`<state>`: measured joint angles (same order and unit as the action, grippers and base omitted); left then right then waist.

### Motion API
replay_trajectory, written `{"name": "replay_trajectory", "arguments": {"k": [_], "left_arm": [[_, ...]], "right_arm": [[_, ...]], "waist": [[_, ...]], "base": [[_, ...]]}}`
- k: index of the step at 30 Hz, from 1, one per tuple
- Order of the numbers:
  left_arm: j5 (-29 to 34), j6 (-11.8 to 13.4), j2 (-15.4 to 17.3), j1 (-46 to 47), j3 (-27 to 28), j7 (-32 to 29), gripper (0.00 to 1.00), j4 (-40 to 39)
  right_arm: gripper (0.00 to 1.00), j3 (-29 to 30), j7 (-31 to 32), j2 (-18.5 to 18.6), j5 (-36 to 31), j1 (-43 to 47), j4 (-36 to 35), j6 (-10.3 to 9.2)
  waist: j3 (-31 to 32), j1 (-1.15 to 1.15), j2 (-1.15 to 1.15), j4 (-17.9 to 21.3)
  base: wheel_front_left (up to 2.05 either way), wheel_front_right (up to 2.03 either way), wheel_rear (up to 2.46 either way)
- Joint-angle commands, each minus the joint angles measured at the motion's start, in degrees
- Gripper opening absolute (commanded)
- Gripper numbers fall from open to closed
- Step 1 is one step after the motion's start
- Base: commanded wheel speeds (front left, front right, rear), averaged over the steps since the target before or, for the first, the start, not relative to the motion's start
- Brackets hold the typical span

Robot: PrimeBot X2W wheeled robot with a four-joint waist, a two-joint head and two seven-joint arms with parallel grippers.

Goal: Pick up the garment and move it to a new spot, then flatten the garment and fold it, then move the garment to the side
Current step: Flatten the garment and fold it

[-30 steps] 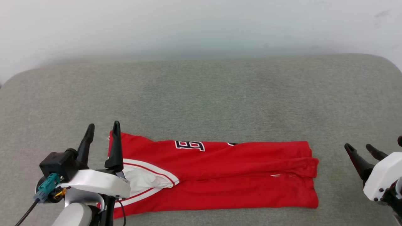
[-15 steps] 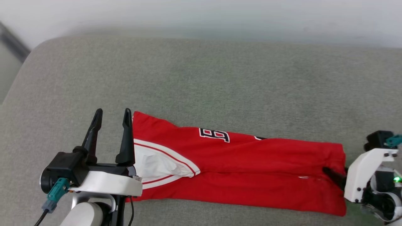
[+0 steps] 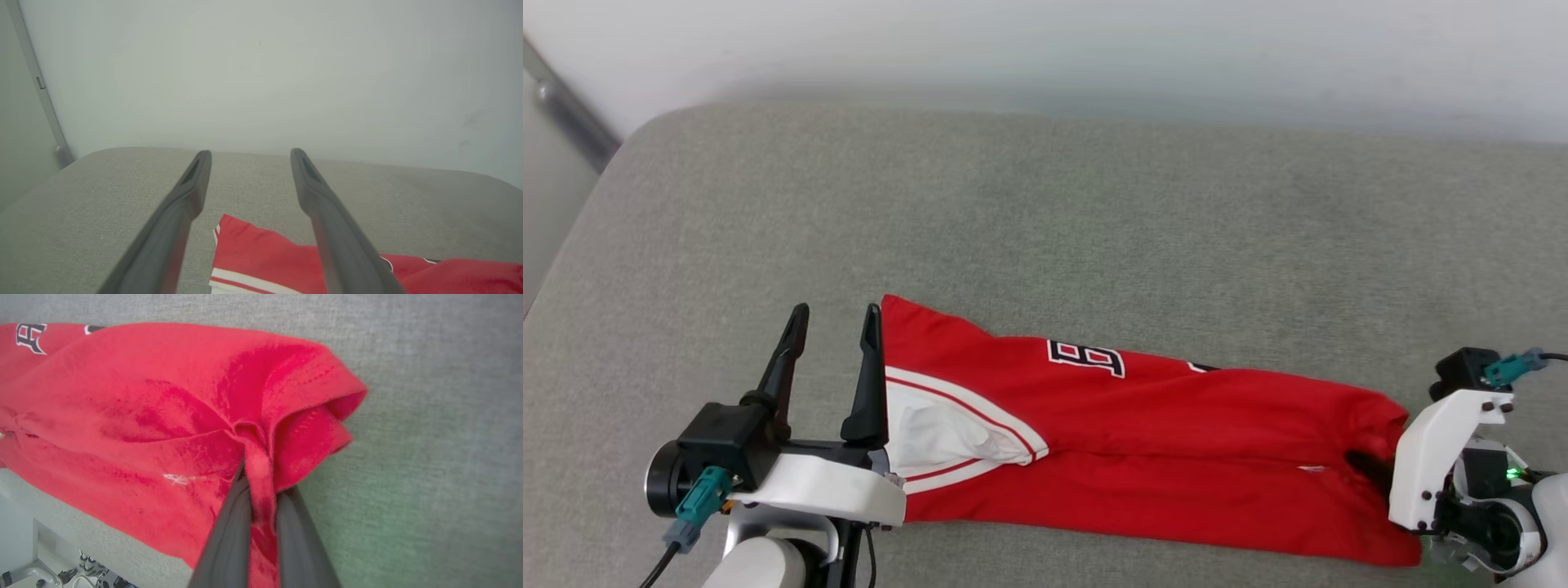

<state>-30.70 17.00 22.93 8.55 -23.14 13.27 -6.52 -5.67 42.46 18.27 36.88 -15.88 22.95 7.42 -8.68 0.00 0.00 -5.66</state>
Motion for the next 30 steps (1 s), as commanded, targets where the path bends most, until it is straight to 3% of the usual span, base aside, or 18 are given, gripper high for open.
{"name": "replay_trajectory", "arguments": {"k": [1,9,16,21,24,25,30], "left_arm": [[0.2,0.4,0.4,-0.6,-0.2,-0.3,1.00,0.1],[-0.5,1.4,0.5,-3.3,-0.4,-0.9,1.00,0.0],[-0.8,2.0,0.4,-4.6,-0.6,-1.1,1.00,-0.3],[-1.1,2.2,0.5,-4.8,-0.3,-0.8,1.00,-0.3],[-1.1,2.0,0.6,-4.6,-0.4,-0.9,1.00,-0.4],[-1.0,1.8,0.8,-3.8,-0.6,-1.3,1.00,-0.4],[-0.9,1.2,0.8,-2.8,-1.5,-2.0,1.00,-0.2]], "right_arm": [[0.00,-0.7,-0.7,0.7,0.1,1.0,-0.8,0.12],[0.00,3.4,-1.7,3.5,-0.9,1.5,-3.4,0.05],[0.00,16.4,-0.3,3.9,-2.1,3.6,-3.8,0.06],[0.00,24.6,5.3,-2.5,3.4,3.2,-3.3,0.07],[0.00,27.5,11.9,-9.5,11.4,1.3,-3.6,0.07],[0.00,28.7,18.0,-13.5,19.5,0.5,-4.4,0.07],[0.00,24.3,22.1,-15.6,31.7,-1.6,-1.8,0.07]], "waist": [[1.5,0.00,0.00,1.3],[4.9,0.00,0.00,4.4],[6.0,0.00,0.00,5.4],[6.2,0.00,0.00,5.9],[6.1,0.00,0.00,6.1],[5.9,0.00,0.00,5.9],[5.5,0.00,0.00,4.8]], "base": [[0.00,0.00,0.00],[0.00,0.00,0.00],[0.00,0.00,0.00],[0.00,0.00,0.00],[0.00,0.00,0.00],[0.00,0.00,0.00],[0.00,0.00,0.00]]}}
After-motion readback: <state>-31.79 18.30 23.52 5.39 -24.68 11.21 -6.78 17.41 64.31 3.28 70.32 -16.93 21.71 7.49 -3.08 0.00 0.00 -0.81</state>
